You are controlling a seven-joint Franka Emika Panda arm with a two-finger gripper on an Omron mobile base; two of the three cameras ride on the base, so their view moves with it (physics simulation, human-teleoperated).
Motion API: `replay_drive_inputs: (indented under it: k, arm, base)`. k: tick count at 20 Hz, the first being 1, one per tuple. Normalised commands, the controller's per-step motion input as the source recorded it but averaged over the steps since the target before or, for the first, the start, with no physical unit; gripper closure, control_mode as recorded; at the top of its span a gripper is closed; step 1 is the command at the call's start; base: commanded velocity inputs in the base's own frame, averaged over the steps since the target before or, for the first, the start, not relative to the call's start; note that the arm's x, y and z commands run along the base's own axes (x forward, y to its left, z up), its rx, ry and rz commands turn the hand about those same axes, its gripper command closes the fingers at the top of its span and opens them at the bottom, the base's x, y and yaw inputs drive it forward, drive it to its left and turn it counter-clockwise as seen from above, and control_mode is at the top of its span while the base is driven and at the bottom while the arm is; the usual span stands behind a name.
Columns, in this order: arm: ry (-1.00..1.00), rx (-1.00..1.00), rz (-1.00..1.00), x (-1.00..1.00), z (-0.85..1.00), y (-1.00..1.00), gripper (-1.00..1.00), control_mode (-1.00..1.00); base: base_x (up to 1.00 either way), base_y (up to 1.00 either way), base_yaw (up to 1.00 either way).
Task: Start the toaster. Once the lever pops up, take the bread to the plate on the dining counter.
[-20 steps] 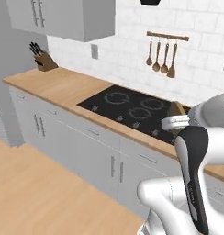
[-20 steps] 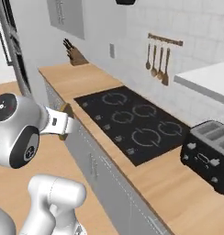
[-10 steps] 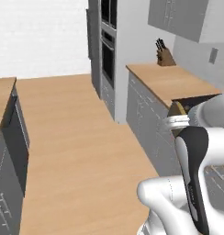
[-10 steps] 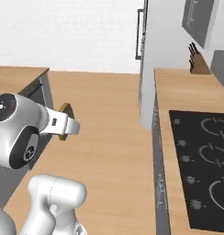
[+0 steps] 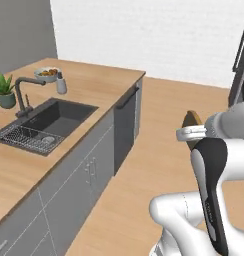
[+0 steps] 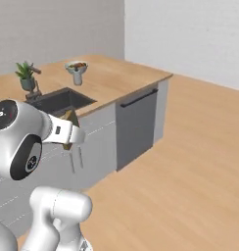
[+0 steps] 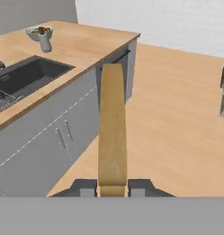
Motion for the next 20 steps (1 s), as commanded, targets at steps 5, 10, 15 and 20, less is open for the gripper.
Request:
replay_drive_inputs:
  k: [5,10,15,20]
  arm:
    - [0.00,0.00,0.00,0.00,0.00,0.00,1.00,1.00]
    - [0.00,0.00,0.00,0.00,0.00,0.00,1.00,1.00]
    - [0.00,0.00,0.00,0.00,0.00,0.00,1.00,1.00]
    - [0.00,0.00,0.00,0.00,0.00,0.00,1.00,1.00]
  base:
    - [0.00,-0.11,0.94]
    - [0.02,0.02,0.81]
    - [0.00,0.00,0.56]
    - [0.02,0.79,0.25]
